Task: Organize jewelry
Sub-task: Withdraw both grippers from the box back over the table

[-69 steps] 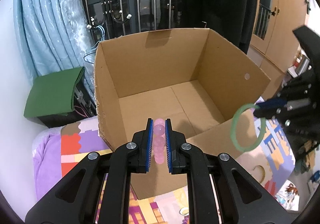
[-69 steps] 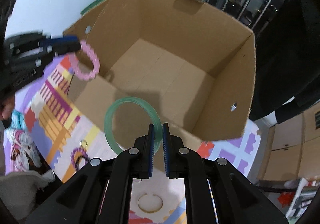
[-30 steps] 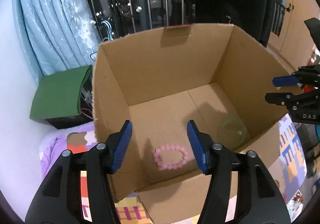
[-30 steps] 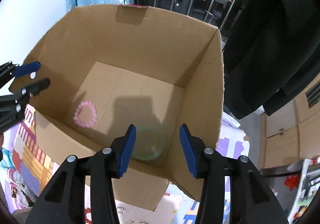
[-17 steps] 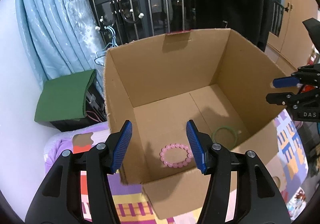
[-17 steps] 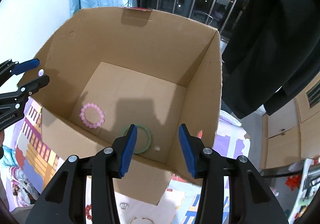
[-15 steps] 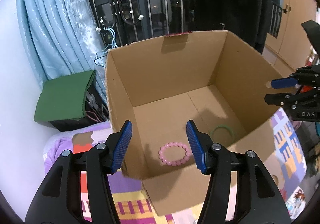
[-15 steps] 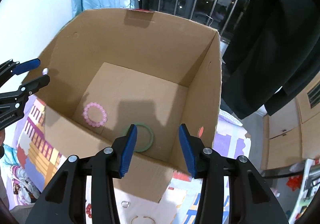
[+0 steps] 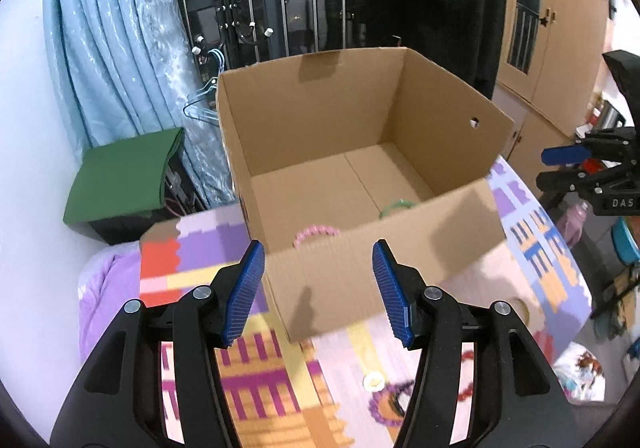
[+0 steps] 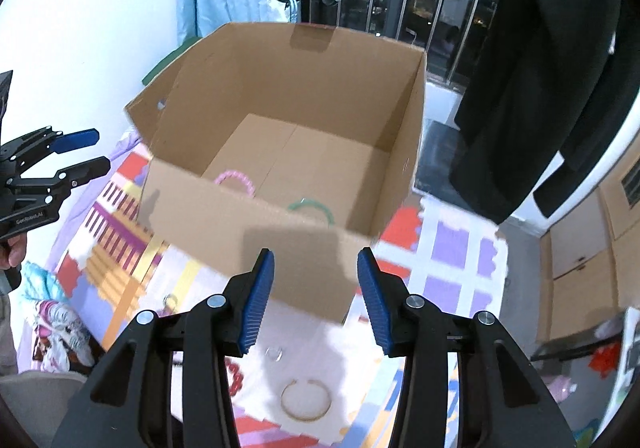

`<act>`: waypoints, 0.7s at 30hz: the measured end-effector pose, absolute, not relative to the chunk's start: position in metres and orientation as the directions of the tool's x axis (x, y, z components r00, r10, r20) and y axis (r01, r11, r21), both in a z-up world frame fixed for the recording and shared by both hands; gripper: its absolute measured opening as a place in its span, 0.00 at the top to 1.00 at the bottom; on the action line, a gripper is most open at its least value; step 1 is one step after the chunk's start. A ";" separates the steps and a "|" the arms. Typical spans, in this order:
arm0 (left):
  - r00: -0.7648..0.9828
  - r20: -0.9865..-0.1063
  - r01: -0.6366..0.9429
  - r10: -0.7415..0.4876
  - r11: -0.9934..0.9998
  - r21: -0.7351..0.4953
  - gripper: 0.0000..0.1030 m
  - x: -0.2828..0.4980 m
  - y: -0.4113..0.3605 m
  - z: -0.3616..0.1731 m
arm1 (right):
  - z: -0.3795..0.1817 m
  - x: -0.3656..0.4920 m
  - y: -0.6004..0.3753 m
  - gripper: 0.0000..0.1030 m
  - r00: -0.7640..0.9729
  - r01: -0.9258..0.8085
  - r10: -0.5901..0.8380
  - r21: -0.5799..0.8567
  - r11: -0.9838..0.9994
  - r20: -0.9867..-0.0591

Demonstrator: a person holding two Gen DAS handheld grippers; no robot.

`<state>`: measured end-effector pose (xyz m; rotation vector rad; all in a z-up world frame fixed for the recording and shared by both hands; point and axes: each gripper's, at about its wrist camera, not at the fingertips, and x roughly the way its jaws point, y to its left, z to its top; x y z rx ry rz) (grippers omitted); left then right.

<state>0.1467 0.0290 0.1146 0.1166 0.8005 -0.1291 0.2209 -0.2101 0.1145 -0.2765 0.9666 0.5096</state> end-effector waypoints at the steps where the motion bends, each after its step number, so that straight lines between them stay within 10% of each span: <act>1: 0.688 -0.721 0.164 -0.081 0.985 0.046 0.47 0.140 0.027 0.113 | 0.112 0.214 -0.211 0.58 0.458 -0.533 0.294 0.005 0.846 -0.839; 21: 0.505 -0.839 0.251 -0.201 0.965 -0.079 0.50 0.072 -0.005 0.005 | -0.007 0.133 -0.190 0.58 0.262 -0.644 0.329 0.089 0.760 -0.908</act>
